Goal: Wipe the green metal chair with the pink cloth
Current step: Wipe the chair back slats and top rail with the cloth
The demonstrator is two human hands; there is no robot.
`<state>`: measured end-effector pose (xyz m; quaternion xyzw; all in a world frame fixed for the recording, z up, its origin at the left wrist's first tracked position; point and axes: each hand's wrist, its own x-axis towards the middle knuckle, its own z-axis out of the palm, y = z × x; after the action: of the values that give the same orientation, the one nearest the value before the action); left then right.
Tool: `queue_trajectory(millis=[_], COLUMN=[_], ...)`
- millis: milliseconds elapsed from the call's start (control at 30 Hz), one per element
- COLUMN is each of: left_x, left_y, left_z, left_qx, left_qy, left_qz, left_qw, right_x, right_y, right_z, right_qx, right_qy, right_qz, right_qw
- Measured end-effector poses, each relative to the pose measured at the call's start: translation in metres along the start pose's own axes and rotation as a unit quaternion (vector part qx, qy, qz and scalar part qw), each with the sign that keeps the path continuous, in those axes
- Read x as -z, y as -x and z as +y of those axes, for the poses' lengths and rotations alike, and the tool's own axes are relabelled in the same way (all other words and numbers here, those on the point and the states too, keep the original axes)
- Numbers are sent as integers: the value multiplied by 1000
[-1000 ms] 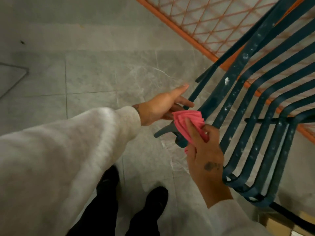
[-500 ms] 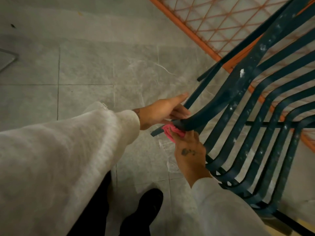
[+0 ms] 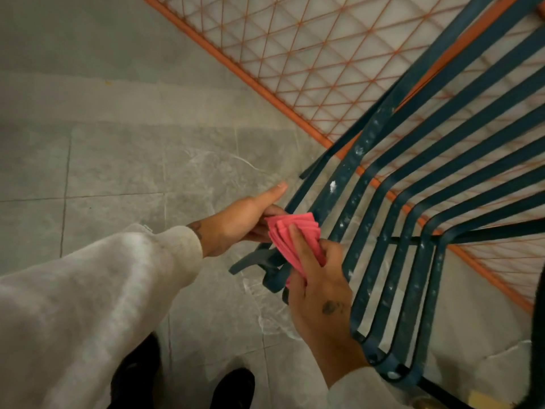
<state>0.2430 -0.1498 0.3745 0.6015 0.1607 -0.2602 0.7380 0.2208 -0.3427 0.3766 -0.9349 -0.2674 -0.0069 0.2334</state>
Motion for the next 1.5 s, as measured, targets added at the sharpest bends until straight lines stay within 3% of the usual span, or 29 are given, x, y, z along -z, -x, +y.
queue_trajectory(millis=[133,233,467,667,833,967,1133,1267,1400,1500], left_x=[-6,-9,-12,-12,-13,-15,-18,-18,-18,-19], left_y=[-1,-3,0,-1,-3,-10,-8,-8,-9,-10], left_z=[17,24,28,35,39,44,51,52,52,54], left_qx=[16,24,51,61,58,48,64,68,67,57], left_qy=[9,16,21,30,16,23,13,3,16,31], left_qz=[-1,22,20,23,22,39,49,51,50,49], left_qw=[1000,999,998,997,998,998,997,996,996,997], right_x=[11,12,11,12,17,18,17,15,15,37], right_y=[-14,-26,3,-12,-15,-33,-8,-16,-9,-12], right_z=[2,6,-4,-5,0,12,4,3,1,-3], right_qx=[-10,-68,2,-48,-17,-67,-13,-35,-76,-156], right_qy=[-38,-52,-21,-68,-75,-108,-69,-82,-176,-368], right_qz=[14,31,-54,-21,-31,2,-28,-8,-39,-90], right_qw=[999,996,998,996,997,992,997,996,981,912])
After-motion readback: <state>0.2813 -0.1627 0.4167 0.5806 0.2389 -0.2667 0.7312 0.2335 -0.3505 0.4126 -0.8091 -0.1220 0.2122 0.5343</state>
